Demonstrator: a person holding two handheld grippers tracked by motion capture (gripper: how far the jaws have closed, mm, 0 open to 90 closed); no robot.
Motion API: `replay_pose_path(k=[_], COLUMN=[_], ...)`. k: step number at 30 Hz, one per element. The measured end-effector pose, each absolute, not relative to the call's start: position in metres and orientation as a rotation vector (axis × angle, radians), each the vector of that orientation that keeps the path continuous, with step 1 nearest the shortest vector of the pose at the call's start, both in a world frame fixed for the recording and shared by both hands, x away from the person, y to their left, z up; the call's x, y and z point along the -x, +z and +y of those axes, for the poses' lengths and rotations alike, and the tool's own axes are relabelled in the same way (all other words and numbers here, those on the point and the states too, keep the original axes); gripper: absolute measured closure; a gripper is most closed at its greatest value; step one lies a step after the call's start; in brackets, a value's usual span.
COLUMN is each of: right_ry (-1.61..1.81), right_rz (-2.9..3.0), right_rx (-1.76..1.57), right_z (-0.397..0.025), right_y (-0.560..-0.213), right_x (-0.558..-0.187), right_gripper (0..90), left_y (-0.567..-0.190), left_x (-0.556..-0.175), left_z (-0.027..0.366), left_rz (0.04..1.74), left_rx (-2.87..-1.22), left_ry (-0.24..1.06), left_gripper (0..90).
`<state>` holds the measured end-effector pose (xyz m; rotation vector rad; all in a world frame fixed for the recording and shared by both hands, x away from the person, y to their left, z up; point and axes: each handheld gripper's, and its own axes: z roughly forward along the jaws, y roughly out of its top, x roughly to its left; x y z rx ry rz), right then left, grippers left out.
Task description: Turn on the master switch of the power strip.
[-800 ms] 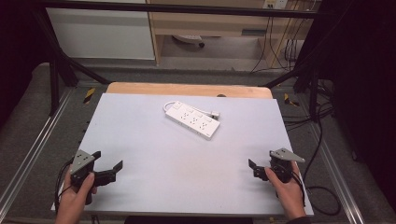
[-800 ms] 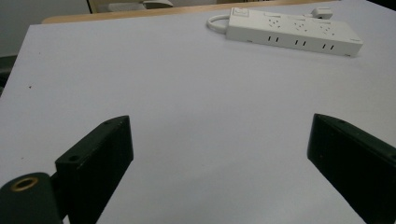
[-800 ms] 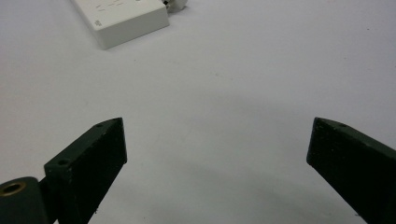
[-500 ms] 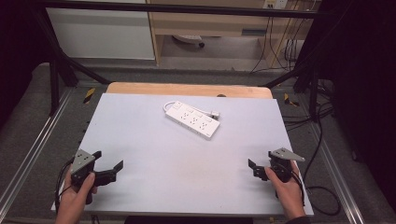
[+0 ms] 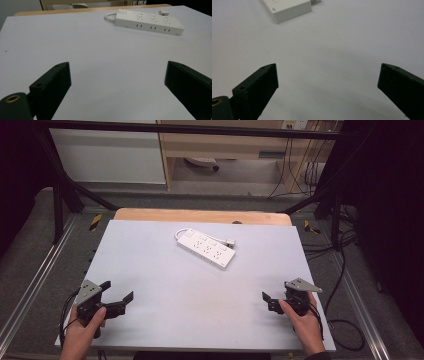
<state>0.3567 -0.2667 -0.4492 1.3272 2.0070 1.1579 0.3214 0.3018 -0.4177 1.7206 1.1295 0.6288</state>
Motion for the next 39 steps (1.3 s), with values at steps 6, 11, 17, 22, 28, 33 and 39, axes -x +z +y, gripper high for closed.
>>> replay_pose_path(k=[6, 11, 17, 22, 28, 33, 39], right_ry=[1.175, 1.197, 1.208, 1.207, 1.206, 1.194, 1.203], right_rz=[2.022, 2.010, 2.018, 2.037, 2.054, 2.066, 2.055], right_rx=[-1.291, -1.273, -1.248, -1.234, -1.224, -1.198, -1.192], right_z=[-0.260, -0.259, -0.256, -0.254, -0.251, -0.249, -0.248], right_y=[-0.446, -0.443, -0.442, -0.443, -0.443, -0.443, -0.441], right_x=[-0.354, -0.352, -0.352, -0.351, -0.351, -0.350, -0.351], right_gripper=[3.5, 3.2, 3.0, 3.0, 2.9, 2.7, 3.0], left_y=[-0.418, -0.417, -0.413, -0.412, -0.405, -0.400, -0.398], left_x=[-0.328, -0.338, -0.356, -0.370, -0.388, -0.404, -0.423], left_z=[0.296, 0.288, 0.275, 0.266, 0.251, 0.239, 0.227], left_rz=[1.147, 1.145, 1.128, 1.135, 1.104, 1.093, 1.106], left_rx=[-1.710, -1.731, -1.746, -1.739, -1.739, -1.745, -1.721], left_ry=[0.595, 0.586, 0.588, 0.573, 0.563, 0.553, 0.543], left_gripper=[6.9, 7.3, 7.6, 8.0, 7.4, 7.4, 7.6])
